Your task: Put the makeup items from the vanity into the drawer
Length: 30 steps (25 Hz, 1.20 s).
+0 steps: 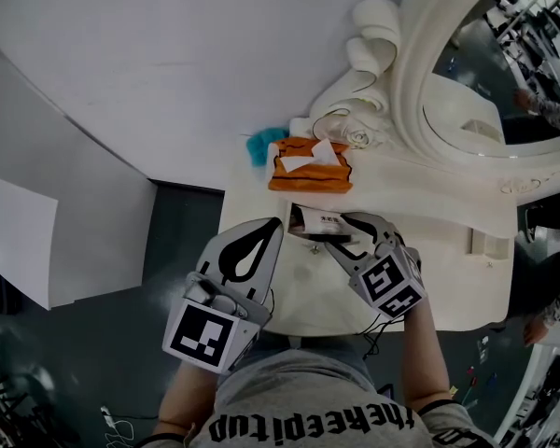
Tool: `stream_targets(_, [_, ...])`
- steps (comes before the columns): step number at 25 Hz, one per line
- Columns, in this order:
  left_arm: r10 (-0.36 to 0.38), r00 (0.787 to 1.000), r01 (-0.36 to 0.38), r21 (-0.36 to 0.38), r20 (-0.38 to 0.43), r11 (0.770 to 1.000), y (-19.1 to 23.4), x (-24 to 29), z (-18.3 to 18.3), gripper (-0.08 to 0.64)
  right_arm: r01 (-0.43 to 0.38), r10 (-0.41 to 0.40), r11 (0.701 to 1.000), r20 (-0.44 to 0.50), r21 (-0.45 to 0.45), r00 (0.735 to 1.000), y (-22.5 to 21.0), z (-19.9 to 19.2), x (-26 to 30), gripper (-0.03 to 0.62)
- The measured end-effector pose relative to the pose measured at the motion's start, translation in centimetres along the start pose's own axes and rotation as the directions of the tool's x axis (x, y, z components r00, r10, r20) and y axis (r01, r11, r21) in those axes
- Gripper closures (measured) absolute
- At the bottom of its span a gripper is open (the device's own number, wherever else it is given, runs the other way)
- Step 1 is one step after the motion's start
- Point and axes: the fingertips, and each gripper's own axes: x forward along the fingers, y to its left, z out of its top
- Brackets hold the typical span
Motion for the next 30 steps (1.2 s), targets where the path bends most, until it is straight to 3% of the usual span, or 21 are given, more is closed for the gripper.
stream_targets(5, [-0.009, 1.000, 0.009, 0.005, 0.002, 1.000, -0.4, 0.2, 0.0, 0.528, 0.017, -0.017, 1.000, 0.034, 0.005, 0.999, 0.1, 0.7, -0.7, 0.410])
stream_targets(12, [-0.034, 0.999, 0.034, 0.015, 0.008, 0.999, -1.6, 0.5, 0.5, 0.528, 0.081, -0.086, 0.995, 0.111, 0.050, 0.990, -0.7, 1.8, -2.6, 0.579])
stream_targets(17, [-0.055, 0.998, 0.055, 0.024, 0.014, 0.998, -2.9, 0.8, 0.7, 0.528, 0.107, -0.121, 0.990, 0.169, 0.091, 0.978, -0.8, 2.3, -4.0, 0.578])
stream_targets(30, [-0.152, 0.988, 0.151, 0.062, 0.026, 0.987, -7.4, 2.5, 1.4, 0.528, 0.094, -0.204, 0.950, 0.365, 0.296, 0.908, -0.7, 3.3, -10.0, 0.580])
